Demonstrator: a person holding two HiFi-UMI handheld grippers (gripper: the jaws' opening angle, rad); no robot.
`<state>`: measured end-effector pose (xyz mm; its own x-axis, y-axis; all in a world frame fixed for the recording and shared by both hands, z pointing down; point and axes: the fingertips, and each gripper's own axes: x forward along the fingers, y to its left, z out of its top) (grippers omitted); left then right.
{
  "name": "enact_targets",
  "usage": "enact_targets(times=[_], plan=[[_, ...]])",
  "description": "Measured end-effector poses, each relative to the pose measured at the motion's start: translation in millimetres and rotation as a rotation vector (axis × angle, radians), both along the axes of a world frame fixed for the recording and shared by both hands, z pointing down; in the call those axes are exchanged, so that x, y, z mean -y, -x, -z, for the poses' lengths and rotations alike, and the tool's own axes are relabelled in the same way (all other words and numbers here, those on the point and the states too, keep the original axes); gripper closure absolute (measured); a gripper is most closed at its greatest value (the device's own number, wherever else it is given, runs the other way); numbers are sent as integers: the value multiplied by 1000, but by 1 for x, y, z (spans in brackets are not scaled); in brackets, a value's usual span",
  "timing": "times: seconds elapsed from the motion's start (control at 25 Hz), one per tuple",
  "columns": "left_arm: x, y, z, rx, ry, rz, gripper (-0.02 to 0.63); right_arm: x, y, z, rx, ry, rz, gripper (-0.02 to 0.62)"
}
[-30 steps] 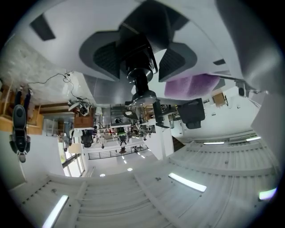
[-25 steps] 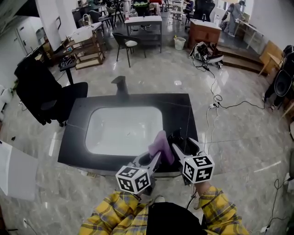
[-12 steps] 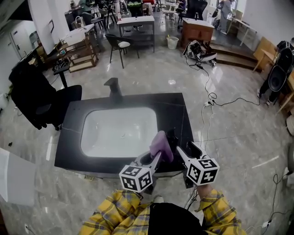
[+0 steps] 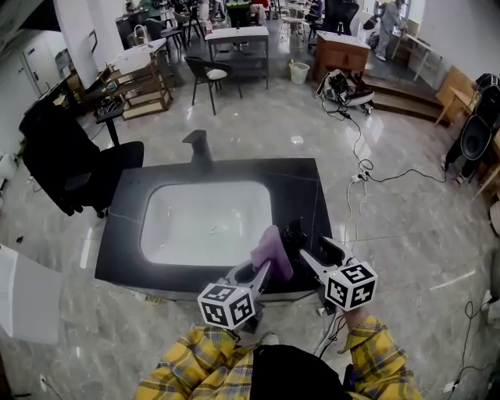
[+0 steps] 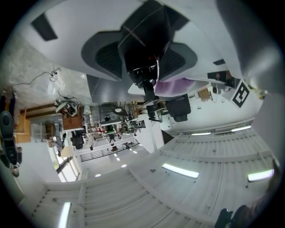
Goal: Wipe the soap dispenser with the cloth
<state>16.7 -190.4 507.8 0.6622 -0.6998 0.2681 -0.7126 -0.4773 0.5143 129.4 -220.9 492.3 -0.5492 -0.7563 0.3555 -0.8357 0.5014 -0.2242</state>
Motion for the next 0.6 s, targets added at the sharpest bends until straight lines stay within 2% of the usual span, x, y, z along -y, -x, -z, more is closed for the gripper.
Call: enact_targets(times=[0.24,0.44,0.52,0.6], plan=[[-7,20,6,-16,-9,32,541,16,19,5,-98,-74,256,350],[-15,29,13,-19,-24,39,541,20,39,1,-296,-156,543,350],[-18,33,15,-16,-29,40,541,18,46,-3,-329,-138,662,350],[-20,37,16,-14,-29,42,541,19,50,-7,-359,-101,739,350]])
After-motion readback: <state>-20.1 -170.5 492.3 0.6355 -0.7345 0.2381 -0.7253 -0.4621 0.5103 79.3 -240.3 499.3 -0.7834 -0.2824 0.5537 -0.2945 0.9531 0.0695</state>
